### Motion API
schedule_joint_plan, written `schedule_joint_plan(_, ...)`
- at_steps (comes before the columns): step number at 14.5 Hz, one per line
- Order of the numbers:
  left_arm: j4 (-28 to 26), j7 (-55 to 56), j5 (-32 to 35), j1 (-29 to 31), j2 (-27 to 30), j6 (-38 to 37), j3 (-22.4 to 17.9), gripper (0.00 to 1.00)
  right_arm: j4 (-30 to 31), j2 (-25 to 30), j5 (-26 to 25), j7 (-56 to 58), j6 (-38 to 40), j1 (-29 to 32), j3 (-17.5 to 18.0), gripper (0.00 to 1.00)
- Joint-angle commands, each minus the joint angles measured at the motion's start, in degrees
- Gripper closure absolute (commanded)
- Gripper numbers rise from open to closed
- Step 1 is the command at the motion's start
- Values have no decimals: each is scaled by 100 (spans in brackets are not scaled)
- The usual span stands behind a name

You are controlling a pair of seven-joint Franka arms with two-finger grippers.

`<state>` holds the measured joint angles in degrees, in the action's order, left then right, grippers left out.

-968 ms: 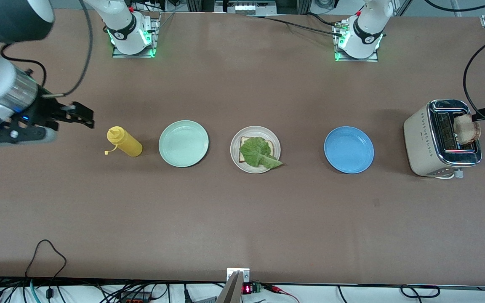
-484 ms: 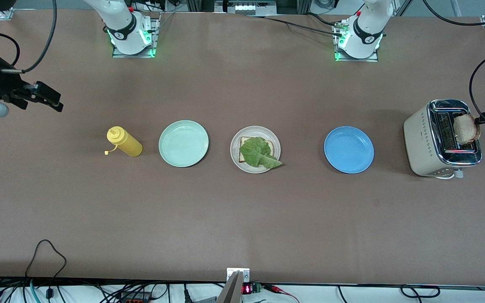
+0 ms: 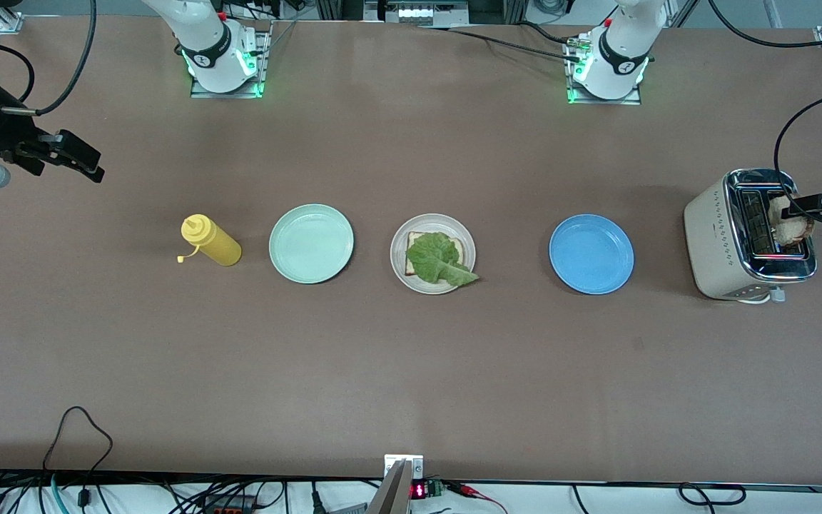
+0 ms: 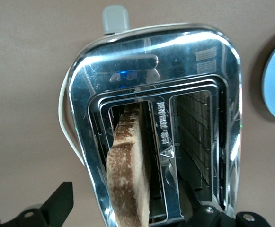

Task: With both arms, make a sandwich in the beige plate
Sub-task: 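Draw the right gripper back while the left gripper reaches the toaster, then grasp the toast slice in the toaster and lift it with the left gripper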

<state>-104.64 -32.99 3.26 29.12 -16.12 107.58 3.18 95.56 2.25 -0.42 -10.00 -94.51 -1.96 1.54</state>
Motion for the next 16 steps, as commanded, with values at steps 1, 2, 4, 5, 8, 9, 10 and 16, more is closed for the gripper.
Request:
schedule_joint_plan(1, -224, -94, -98, 76, 250, 79, 51, 47, 148, 170, -81, 312, -15, 188, 277, 0)
schedule_joint_plan(2, -206, -76, -98, 76, 268, -52, 51, 53, 122, 170, -81, 341, -33, 187, 277, 0)
schedule_joint_plan(4, -153, -85, -89, 68, 337, -237, 51, 68, 104, 170, -81, 324, -77, 205, 260, 0)
schedule_joint_plan(5, -145, -85, -89, 68, 347, -316, 59, 74, 104, 170, -81, 323, -77, 231, 242, 0)
schedule_joint_plan(8, -145, -85, -89, 68, 303, -343, 59, 83, 95, 170, -81, 323, -68, 240, 259, 0)
schedule_joint_plan(9, -145, -85, -89, 68, 294, -343, 59, 85, 95, 170, -81, 332, -50, 231, 259, 0)
schedule_joint_plan(10, -145, -76, -89, 68, 294, -343, 59, 89, 95, 170, -72, 384, -68, 231, 259, 0)
schedule_joint_plan(16, 477, -76, -19, 33, 356, -1070, 77, 99, 95, 109, -72, 411, -155, 205, 233, 0)
